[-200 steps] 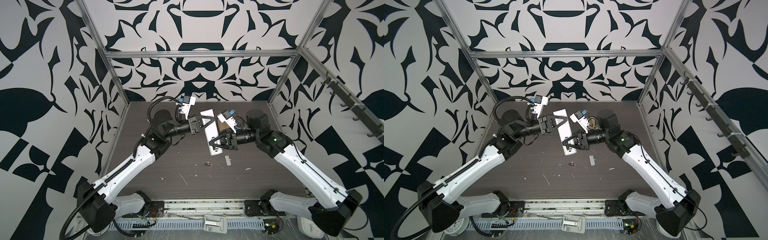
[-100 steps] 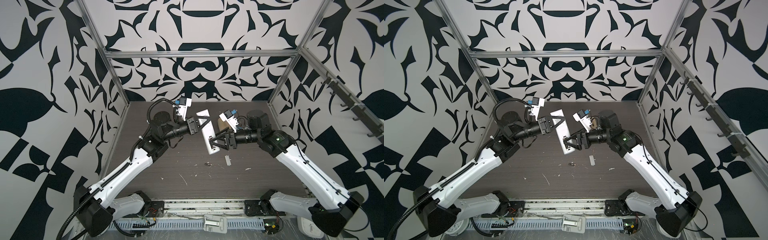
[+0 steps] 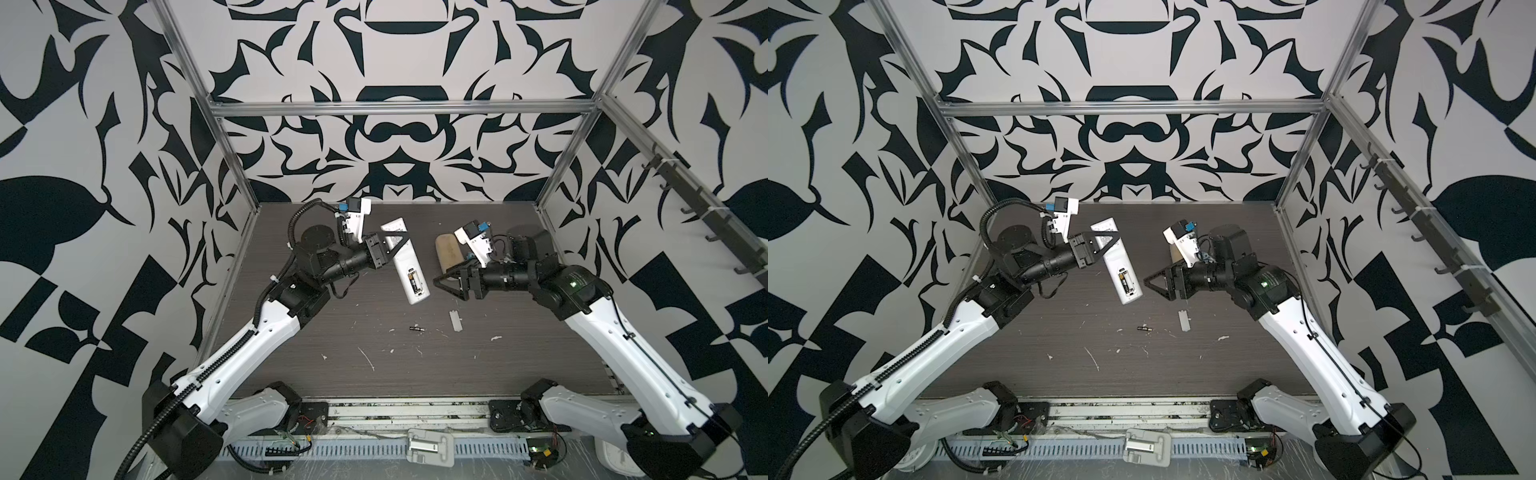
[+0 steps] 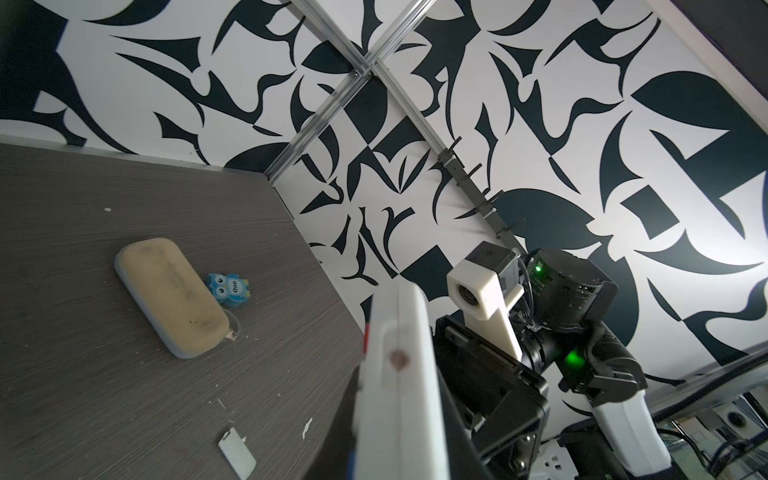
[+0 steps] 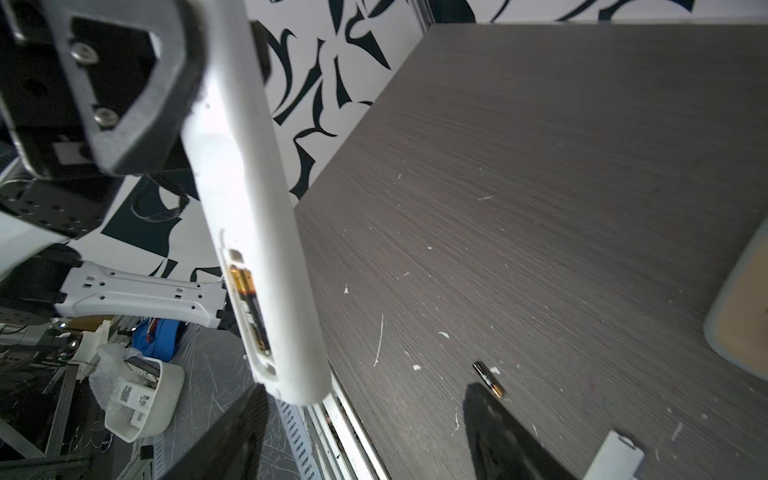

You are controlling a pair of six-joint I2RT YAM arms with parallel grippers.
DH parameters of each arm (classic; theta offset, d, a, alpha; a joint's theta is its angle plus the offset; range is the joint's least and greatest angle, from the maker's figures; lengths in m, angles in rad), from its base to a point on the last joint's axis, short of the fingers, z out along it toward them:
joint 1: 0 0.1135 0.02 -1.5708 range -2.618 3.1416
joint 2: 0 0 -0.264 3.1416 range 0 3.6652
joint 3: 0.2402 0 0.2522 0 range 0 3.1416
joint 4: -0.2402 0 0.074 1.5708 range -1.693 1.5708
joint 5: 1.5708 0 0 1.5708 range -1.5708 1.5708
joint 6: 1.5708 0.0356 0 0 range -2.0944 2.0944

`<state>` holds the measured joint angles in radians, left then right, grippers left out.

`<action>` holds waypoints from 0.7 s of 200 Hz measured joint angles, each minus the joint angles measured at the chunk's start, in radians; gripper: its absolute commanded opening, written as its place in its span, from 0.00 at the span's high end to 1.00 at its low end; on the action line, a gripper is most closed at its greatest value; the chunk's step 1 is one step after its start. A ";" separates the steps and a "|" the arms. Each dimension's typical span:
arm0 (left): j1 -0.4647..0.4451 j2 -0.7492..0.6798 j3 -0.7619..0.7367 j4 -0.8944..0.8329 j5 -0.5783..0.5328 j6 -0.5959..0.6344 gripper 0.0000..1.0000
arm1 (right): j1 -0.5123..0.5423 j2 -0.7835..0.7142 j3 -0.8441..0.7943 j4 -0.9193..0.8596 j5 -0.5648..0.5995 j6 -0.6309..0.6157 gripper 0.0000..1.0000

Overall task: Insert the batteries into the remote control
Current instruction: 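Open the right gripper and move it down toward the second AA battery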

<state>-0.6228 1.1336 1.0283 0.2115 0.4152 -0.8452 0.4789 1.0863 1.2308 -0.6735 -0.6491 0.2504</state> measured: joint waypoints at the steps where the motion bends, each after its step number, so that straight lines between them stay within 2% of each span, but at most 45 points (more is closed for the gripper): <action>1: 0.001 0.000 -0.001 0.000 0.000 0.000 1.00 | 0.000 0.000 0.000 -0.002 0.001 -0.001 0.22; 24: 0.015 0.000 -0.025 0.005 -0.001 -0.010 1.00 | -0.005 0.004 0.002 -0.036 0.019 -0.015 0.21; 54: 0.019 -0.017 -0.060 -0.008 -0.050 -0.015 1.00 | -0.005 0.035 -0.002 -0.072 0.062 -0.032 0.10; 103: 0.038 -0.130 -0.121 -0.162 -0.185 -0.004 1.00 | -0.005 0.182 -0.051 -0.149 0.177 -0.093 0.13; 140: 0.083 -0.247 -0.212 -0.248 -0.211 -0.003 1.00 | 0.013 0.238 -0.069 -0.168 0.218 -0.120 0.16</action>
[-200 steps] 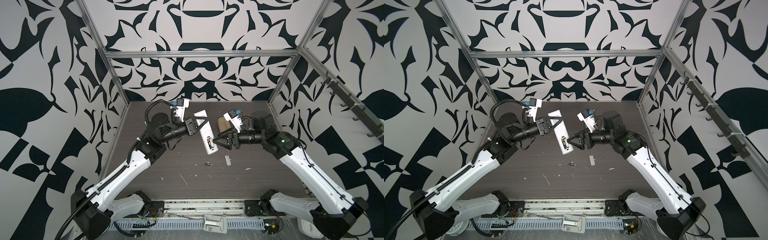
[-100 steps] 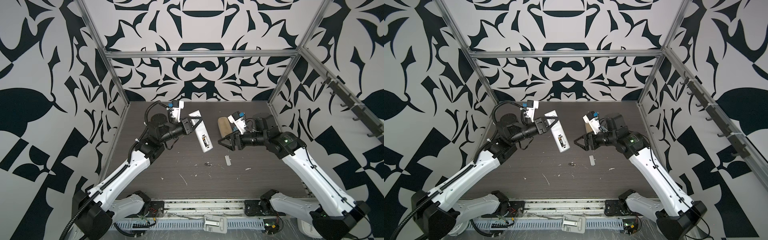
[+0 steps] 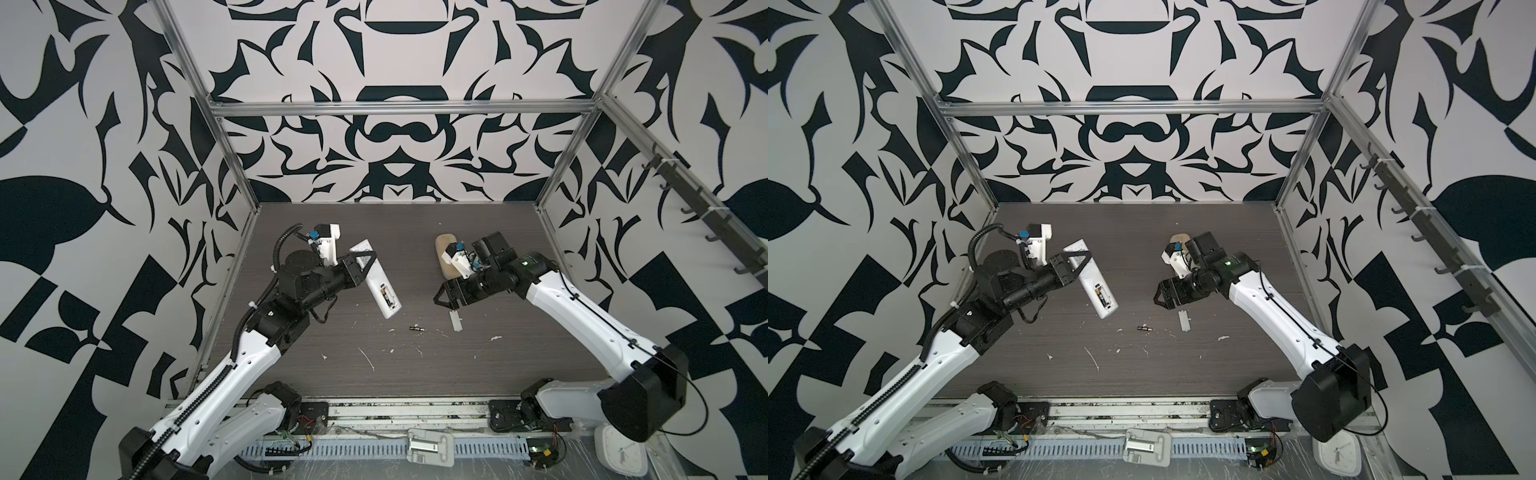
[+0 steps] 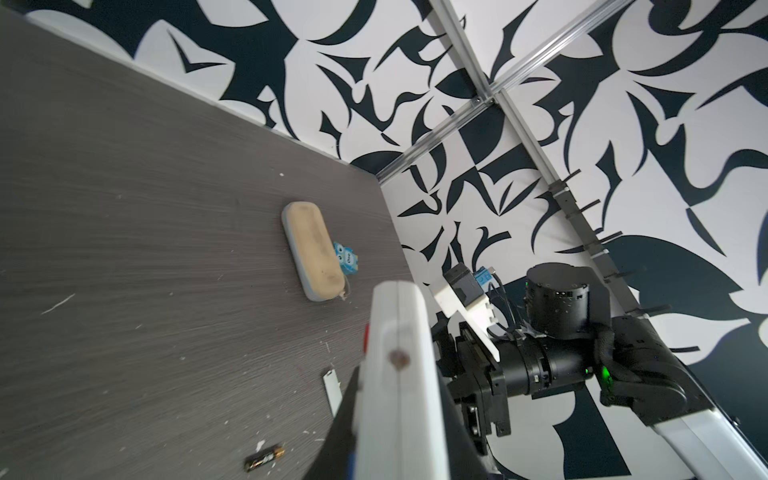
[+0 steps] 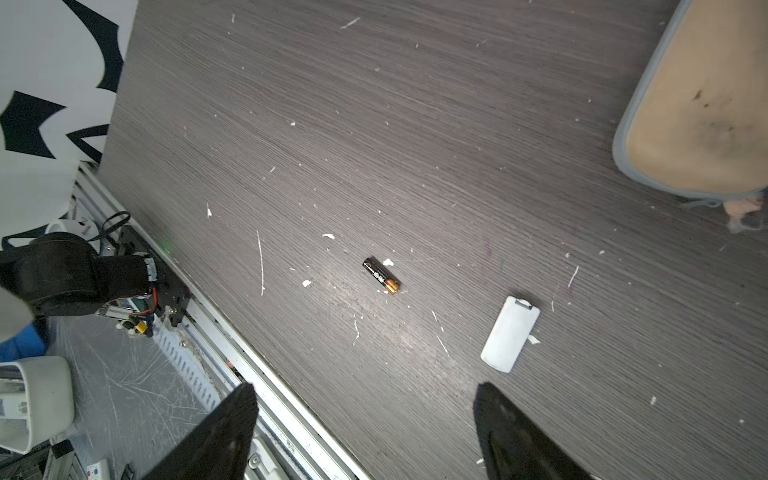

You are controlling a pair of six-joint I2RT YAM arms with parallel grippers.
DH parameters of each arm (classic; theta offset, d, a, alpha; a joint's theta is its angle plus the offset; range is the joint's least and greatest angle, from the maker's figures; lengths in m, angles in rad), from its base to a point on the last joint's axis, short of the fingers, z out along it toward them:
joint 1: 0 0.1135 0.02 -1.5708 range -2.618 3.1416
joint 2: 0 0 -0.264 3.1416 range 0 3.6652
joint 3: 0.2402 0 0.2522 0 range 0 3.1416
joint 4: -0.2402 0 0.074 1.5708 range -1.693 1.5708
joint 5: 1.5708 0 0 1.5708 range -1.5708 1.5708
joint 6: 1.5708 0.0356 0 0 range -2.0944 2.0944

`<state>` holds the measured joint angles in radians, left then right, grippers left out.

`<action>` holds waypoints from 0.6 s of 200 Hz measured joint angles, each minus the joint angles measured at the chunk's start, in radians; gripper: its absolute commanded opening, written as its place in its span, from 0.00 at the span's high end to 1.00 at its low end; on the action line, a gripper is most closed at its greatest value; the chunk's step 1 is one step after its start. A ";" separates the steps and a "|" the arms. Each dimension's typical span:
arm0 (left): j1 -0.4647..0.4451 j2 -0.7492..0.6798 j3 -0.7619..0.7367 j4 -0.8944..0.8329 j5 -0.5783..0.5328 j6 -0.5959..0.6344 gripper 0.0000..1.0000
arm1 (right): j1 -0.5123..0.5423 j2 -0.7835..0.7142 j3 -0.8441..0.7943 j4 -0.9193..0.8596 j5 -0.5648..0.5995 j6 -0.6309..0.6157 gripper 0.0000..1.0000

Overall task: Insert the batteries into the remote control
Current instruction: 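Open the right gripper and move it down toward the second AA battery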

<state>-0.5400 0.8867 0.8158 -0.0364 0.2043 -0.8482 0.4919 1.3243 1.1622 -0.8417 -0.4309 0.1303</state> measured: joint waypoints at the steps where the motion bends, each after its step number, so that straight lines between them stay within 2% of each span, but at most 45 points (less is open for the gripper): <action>1: 0.001 -0.002 -0.002 0.000 0.000 0.000 1.00 | 0.003 0.003 0.000 0.000 0.001 -0.002 0.16; 36: 0.031 -0.068 -0.108 -0.037 -0.003 -0.020 1.00 | 0.081 0.091 0.000 -0.008 0.038 -0.027 0.19; 64: 0.034 -0.132 -0.157 -0.096 -0.023 -0.026 1.00 | 0.092 0.165 0.011 -0.035 0.065 0.018 0.19; 120: 0.036 -0.183 -0.160 -0.114 0.006 -0.047 1.00 | 0.117 0.145 0.011 -0.035 0.077 0.137 0.19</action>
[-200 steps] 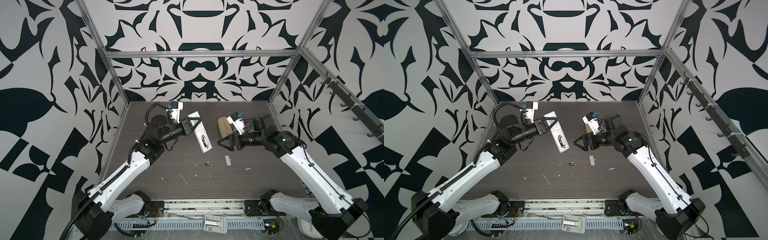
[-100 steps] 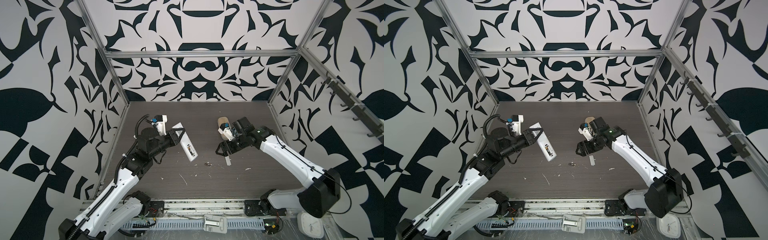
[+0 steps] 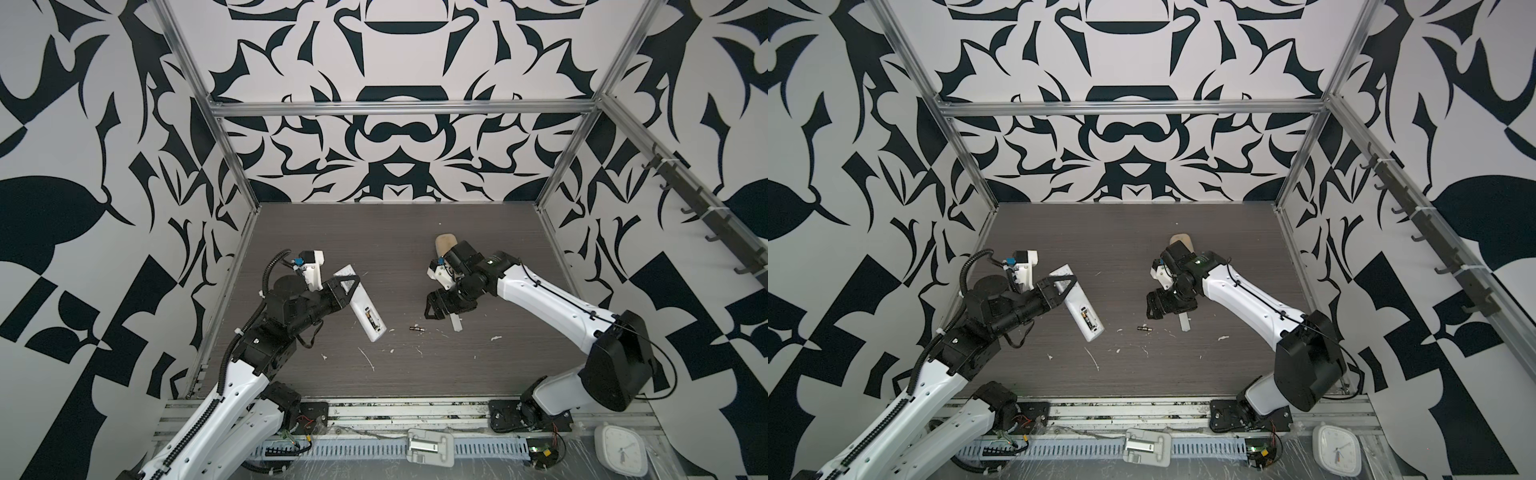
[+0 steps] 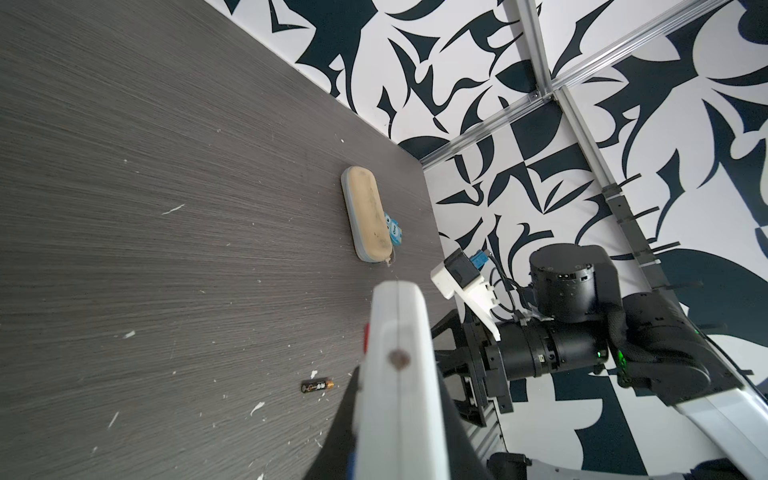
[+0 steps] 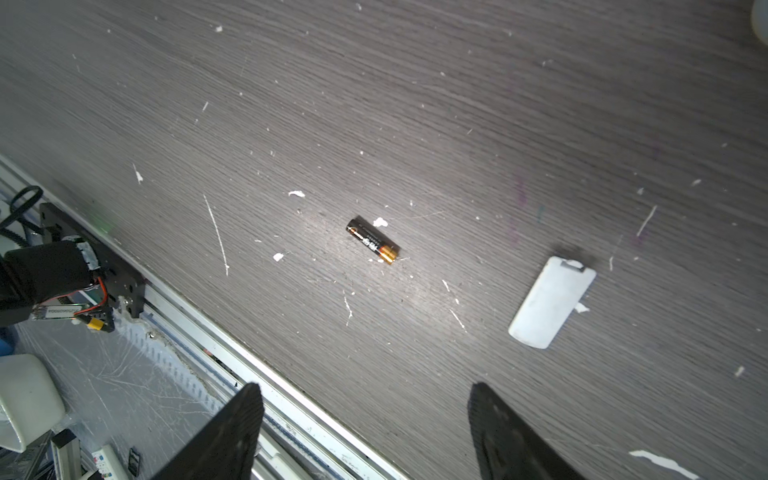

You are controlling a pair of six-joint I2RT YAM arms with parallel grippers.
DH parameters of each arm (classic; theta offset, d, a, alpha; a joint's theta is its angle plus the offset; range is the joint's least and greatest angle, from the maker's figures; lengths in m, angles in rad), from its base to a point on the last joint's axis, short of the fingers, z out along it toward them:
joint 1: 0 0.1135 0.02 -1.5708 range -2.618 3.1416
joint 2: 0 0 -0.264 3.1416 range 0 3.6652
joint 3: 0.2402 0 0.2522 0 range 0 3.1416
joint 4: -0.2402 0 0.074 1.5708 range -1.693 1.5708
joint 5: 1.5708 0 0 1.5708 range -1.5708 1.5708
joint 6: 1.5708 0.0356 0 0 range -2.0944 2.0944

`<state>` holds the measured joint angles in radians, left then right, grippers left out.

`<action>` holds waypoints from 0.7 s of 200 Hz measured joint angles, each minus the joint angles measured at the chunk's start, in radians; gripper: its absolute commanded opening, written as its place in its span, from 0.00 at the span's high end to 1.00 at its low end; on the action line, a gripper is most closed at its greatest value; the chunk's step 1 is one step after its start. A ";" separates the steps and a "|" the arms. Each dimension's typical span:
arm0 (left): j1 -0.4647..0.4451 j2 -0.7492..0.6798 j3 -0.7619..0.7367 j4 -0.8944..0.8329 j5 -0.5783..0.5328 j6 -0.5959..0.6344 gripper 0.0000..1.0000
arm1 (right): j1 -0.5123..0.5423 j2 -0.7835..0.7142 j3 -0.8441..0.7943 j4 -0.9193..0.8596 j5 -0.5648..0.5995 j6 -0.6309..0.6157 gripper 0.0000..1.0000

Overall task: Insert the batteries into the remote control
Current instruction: 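Open the right gripper and move it down toward the second AA battery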

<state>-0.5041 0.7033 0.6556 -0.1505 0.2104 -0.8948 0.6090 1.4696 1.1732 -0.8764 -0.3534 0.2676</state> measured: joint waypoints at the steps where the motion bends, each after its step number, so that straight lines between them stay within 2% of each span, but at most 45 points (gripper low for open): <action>1: 0.000 0.001 0.000 0.000 0.003 -0.001 1.00 | 0.002 -0.002 -0.001 0.002 0.000 0.000 0.19; 26: 0.000 0.020 0.000 0.007 0.068 -0.008 1.00 | 0.017 -0.063 -0.053 0.053 -0.006 -0.013 0.19; 60: 0.001 0.046 0.002 0.038 0.154 -0.039 1.00 | 0.021 -0.113 -0.105 0.119 -0.025 -0.109 0.20; 96: 0.003 0.039 0.019 0.053 0.216 -0.053 1.00 | 0.021 -0.046 -0.105 0.178 -0.037 -0.206 0.23; 140: 0.014 0.004 0.019 0.066 0.221 -0.076 1.00 | 0.021 0.059 -0.105 0.217 -0.047 -0.270 0.24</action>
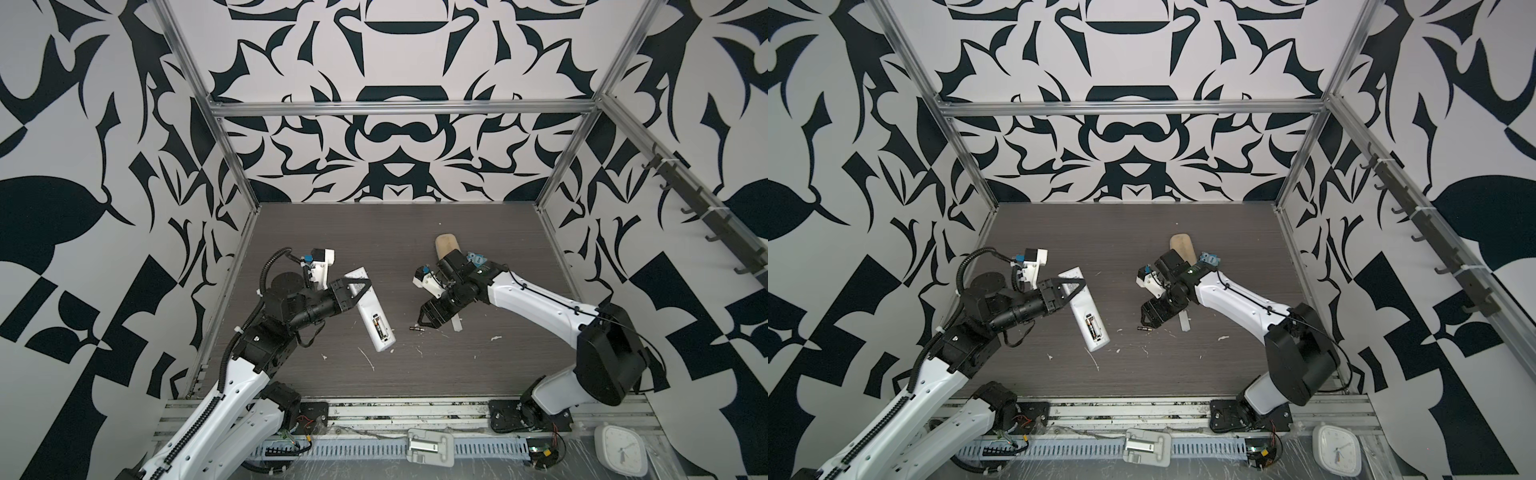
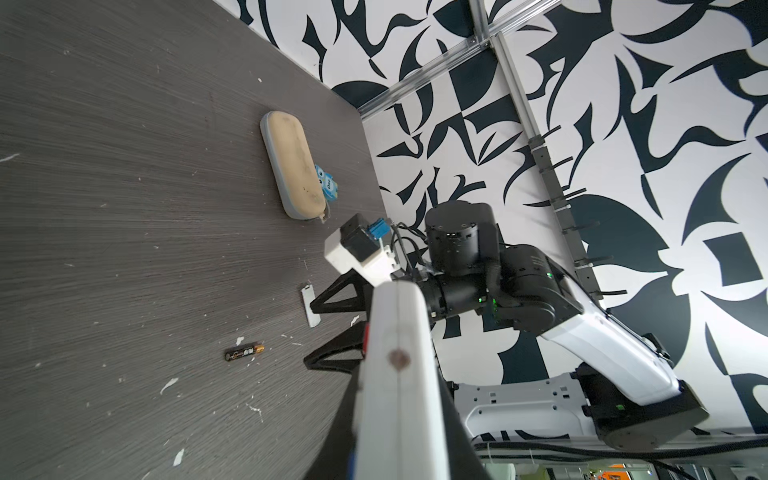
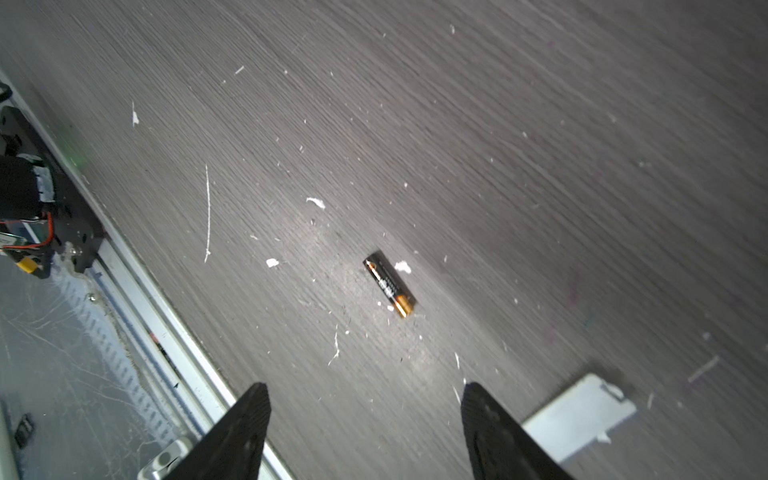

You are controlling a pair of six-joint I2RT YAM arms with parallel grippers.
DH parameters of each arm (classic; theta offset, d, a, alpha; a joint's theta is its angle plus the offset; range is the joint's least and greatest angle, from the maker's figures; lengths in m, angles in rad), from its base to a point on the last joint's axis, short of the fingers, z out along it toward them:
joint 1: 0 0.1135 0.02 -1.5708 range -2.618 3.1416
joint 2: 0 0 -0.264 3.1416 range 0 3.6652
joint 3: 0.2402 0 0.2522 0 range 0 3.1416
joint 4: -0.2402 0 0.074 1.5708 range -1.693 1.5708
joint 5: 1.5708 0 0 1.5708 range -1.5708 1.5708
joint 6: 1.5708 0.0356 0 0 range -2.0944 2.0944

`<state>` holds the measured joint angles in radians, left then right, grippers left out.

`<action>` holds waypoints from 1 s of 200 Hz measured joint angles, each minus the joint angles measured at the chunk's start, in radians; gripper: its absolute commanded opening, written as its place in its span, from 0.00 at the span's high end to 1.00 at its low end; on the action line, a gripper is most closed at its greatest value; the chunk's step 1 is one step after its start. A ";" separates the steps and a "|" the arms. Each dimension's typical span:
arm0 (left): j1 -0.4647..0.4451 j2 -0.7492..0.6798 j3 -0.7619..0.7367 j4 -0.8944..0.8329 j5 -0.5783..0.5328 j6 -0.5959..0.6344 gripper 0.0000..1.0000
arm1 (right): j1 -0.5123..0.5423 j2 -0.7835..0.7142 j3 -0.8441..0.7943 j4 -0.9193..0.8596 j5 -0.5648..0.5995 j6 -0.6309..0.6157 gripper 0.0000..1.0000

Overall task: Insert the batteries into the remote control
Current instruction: 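Open the right gripper and move it down toward the second AA battery, then lower the right gripper over the AA battery and close on it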

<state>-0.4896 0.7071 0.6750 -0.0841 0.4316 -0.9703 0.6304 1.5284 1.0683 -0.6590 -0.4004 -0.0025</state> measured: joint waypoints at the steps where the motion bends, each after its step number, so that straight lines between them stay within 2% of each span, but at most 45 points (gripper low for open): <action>1: 0.000 0.000 0.000 0.000 0.000 0.000 1.00 | 0.000 0.001 0.000 0.002 0.000 -0.001 0.24; 103: 0.006 -0.110 -0.076 0.030 -0.073 -0.064 1.00 | 0.002 0.176 0.001 0.092 -0.028 -0.031 0.29; 147: 0.006 -0.093 -0.093 0.035 -0.076 -0.093 1.00 | 0.012 0.208 0.002 0.108 -0.023 -0.035 0.30; 200: 0.006 -0.076 -0.096 0.010 -0.081 -0.111 1.00 | 0.031 0.232 0.002 0.111 -0.021 -0.082 0.38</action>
<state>-0.4835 0.6312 0.5793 -0.0746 0.3508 -1.0813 0.6617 1.7599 1.0706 -0.5484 -0.4213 -0.0841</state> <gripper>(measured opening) 0.203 0.626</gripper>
